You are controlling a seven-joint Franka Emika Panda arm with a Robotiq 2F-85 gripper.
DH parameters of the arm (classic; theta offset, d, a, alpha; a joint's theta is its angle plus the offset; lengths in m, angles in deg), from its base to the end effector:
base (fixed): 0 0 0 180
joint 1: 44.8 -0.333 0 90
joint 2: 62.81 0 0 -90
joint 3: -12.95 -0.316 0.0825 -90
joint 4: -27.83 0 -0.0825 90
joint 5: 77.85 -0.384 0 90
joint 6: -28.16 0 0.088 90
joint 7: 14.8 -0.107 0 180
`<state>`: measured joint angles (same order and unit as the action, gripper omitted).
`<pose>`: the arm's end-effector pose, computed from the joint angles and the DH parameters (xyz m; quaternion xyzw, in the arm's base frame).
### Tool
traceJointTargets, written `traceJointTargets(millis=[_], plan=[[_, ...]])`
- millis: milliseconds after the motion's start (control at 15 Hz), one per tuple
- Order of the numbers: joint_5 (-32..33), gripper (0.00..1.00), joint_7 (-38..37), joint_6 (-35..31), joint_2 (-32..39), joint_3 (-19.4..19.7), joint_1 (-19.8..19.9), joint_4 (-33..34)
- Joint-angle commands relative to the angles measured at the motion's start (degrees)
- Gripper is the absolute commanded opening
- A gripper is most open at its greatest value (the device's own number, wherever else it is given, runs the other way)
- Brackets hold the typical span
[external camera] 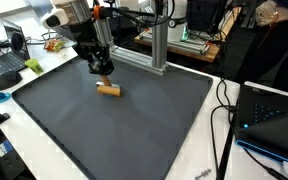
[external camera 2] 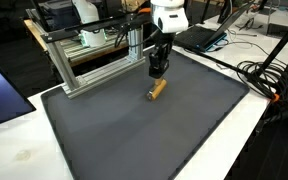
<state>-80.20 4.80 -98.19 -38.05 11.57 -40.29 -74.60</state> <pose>0.6485 -0.0353 0.3108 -0.9913 -0.1300 0.0029 0.0225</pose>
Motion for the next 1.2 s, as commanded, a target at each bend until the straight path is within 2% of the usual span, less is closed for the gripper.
traceJointTargets(millis=[0, 467, 1133], plan=[[0.06, 0.22, -0.22, 2.98, 3.19, -0.31, 0.17, 2.1], [-0.72, 0.22, 0.25, 10.28, 4.57, -0.55, 0.72, 5.11], [0.16, 0.22, -0.01, 13.47, 7.18, -0.5, 0.27, 9.16]])
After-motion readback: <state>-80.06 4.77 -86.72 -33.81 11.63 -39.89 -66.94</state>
